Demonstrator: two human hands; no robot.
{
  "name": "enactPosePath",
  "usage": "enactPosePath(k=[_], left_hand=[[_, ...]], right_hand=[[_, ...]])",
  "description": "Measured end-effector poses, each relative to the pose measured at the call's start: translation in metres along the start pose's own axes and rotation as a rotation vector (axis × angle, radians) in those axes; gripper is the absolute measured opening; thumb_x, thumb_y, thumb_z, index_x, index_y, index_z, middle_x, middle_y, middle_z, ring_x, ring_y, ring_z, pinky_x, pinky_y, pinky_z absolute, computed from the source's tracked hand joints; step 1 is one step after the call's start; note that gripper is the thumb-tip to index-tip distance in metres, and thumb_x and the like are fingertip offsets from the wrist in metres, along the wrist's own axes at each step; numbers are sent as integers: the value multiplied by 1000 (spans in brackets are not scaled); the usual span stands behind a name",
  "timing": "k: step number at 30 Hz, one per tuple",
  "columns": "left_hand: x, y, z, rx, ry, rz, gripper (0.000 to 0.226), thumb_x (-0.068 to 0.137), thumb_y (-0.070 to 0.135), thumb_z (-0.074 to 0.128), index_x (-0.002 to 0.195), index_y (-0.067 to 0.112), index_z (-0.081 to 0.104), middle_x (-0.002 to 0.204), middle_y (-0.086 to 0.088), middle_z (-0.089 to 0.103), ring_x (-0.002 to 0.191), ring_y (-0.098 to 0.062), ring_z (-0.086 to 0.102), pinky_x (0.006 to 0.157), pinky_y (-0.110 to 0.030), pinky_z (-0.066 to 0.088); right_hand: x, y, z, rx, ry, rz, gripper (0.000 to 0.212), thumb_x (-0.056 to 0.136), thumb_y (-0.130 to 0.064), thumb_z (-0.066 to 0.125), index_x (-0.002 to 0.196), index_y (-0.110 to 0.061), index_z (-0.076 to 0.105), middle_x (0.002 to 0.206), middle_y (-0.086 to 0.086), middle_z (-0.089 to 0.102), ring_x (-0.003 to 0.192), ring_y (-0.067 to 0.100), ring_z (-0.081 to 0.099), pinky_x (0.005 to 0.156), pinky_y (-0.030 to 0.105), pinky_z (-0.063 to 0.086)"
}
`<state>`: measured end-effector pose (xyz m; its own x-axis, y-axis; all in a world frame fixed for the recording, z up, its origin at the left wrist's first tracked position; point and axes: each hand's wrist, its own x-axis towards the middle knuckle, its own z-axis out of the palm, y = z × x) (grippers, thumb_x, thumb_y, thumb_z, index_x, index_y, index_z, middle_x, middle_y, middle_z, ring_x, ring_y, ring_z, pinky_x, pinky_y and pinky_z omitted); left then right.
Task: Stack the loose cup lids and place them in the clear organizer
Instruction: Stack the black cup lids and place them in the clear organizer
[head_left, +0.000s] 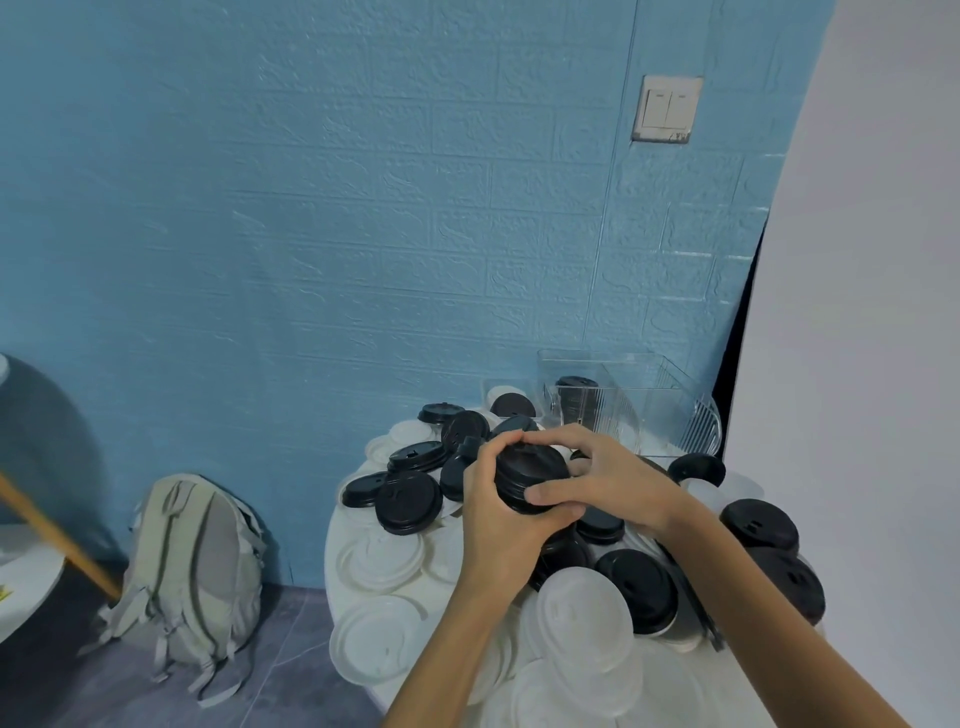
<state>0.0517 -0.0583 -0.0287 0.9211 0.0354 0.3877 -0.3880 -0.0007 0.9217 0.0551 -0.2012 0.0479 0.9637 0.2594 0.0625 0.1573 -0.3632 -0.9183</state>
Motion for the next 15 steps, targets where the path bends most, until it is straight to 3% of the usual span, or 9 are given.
enactPosePath(k=[4,7,10,15], left_hand=[[2,5,-1,-3,6,13,79,58,16,98,121,41,57,126,5,59,109,-1,63,94,-29,57],[4,9,-2,-11,23,8,77,58,15,97,117,42,55,122,7,60,107,-6,65,95,-36,57],[5,11,0,-22,29,12,77,56,18,97,116,43,54,123,7,60,109,-7,64,98,-37,55],[3,11,6,-38,14,15,79,53,25,95,118,41,54,125,2,61,110,-11,66,98,-40,56]], right_hand=[[-4,0,-3,115,-9,9,52,79,-16,87,124,-36,69,137,-5,60,108,14,72,89,32,59],[-5,3,-6,256,29,104,56,80,-39,80,133,-35,62,133,-4,64,108,19,73,95,46,59],[-6,8,-8,390,-19,231,54,84,-48,75,133,-30,62,130,2,69,107,27,73,95,53,58],[-7,3,-1,461,-57,284,43,91,-41,72,126,-17,68,122,10,73,106,27,73,84,43,61]])
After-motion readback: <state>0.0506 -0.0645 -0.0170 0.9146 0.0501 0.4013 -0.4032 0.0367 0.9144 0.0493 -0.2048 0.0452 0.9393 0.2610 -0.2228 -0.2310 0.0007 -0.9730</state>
